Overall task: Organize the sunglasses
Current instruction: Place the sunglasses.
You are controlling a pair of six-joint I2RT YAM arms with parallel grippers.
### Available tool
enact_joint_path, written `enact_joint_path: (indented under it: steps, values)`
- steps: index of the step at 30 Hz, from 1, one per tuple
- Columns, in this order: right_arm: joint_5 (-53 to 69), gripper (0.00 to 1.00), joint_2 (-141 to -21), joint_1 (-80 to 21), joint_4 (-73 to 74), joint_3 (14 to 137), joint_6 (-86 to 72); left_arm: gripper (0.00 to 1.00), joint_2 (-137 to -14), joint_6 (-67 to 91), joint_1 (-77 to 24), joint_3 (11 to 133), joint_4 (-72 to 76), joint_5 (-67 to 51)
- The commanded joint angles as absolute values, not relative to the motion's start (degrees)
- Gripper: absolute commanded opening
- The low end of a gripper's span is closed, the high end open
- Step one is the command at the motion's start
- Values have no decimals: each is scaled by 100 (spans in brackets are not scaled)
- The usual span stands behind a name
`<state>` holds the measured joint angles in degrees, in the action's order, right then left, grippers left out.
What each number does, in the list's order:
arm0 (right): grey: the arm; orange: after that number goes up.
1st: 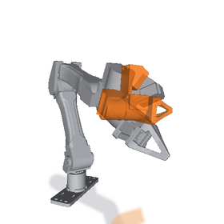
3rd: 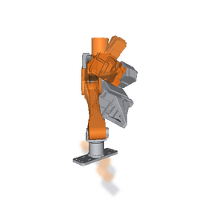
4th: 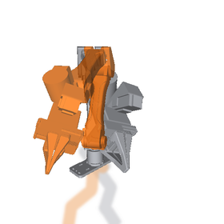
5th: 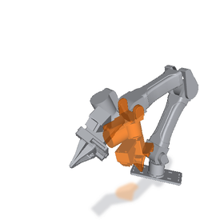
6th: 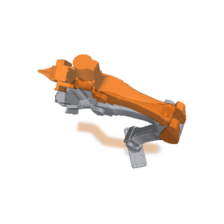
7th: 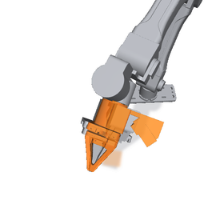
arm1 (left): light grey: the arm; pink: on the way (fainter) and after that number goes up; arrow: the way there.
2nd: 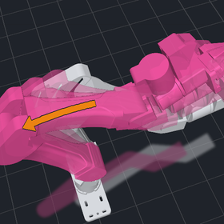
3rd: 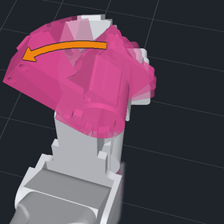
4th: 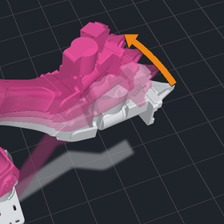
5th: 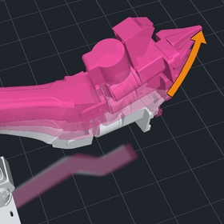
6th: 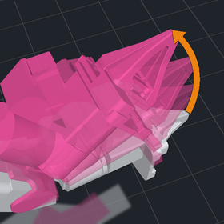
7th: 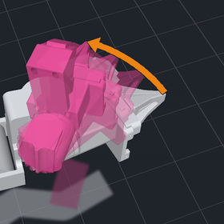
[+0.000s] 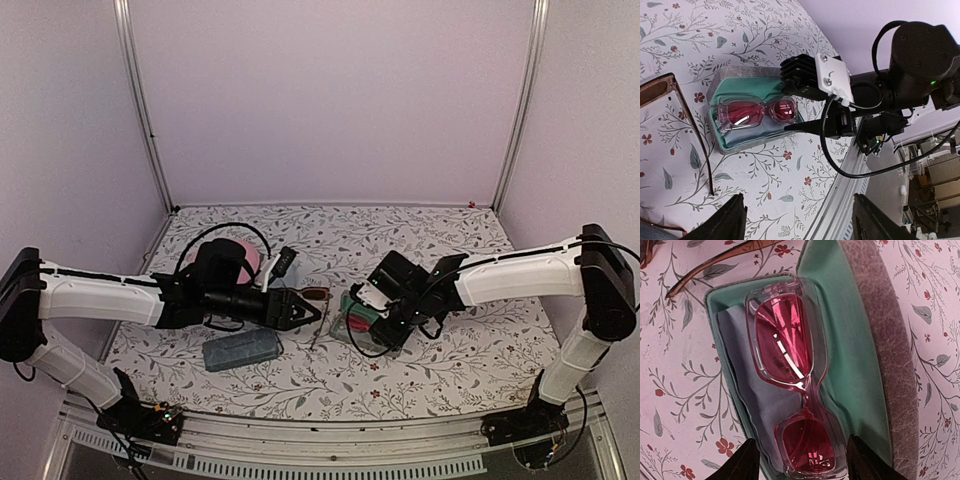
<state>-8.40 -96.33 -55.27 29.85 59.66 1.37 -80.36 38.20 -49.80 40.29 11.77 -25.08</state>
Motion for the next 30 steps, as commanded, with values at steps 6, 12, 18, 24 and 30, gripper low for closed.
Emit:
enact_joint_path:
  steps: [6,12,18,24,30]
  values:
    - [-1296,61,-9928,-5667,3140,6091,124,73,-8139,3849,-4928,3930,1353,-2603]
    - [-1494,60,-9940,-5749,3150,6091,106,73,-8143,3854,-4922,3940,1357,-2610]
    - [-1724,57,-9944,-5843,3198,6090,47,73,-8165,3849,-4923,3955,1371,-2628]
    - [-1784,53,-9818,-5888,3175,6085,26,73,-8174,3853,-4928,3955,1371,-2646]
    - [-1789,51,-9700,-5912,3161,6108,31,73,-8168,3852,-4922,3940,1379,-2648]
